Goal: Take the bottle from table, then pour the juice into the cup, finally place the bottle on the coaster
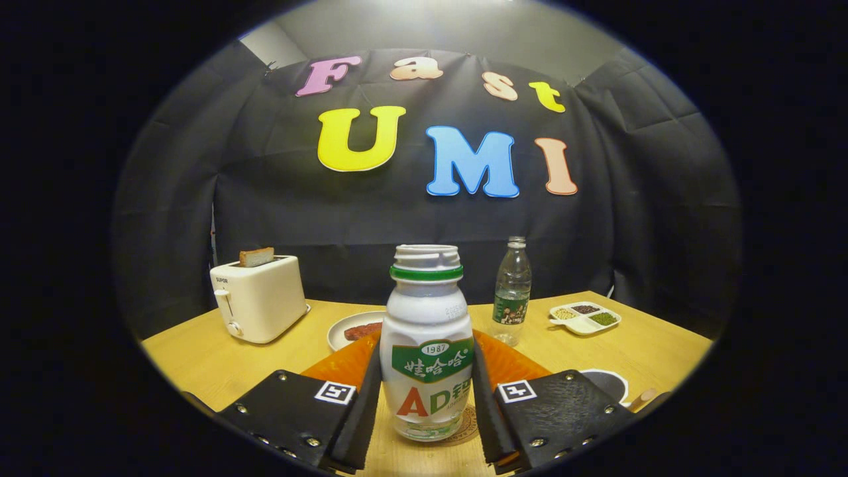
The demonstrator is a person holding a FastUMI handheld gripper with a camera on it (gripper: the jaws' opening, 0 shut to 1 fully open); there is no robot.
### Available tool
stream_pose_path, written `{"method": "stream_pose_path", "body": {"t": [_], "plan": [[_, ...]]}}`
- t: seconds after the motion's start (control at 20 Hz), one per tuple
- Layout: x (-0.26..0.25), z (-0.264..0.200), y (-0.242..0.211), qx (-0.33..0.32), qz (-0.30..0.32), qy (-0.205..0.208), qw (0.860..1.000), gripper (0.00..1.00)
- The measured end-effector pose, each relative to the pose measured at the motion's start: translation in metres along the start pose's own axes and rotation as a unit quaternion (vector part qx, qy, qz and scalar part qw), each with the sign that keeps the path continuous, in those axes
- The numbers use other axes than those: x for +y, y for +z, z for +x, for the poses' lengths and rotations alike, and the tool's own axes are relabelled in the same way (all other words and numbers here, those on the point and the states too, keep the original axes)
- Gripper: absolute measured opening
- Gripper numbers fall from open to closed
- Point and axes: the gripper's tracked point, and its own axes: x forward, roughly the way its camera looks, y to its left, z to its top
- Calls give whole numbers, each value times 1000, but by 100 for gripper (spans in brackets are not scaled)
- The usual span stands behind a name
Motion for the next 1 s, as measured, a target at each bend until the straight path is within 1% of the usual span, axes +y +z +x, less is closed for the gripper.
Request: {"method": "stream_pose_path", "body": {"t": [0.15, 0.25, 0.6, 1.0], "plan": [[-6, 7, -13, 11, -1, -1, 1000, 63], [-5, 9, -15, 11, 7, 2, 1000, 63], [-11, 18, -23, 14, -2, 0, 1000, 63], [-14, 22, -27, 15, 5, -2, 1000, 63]]}}
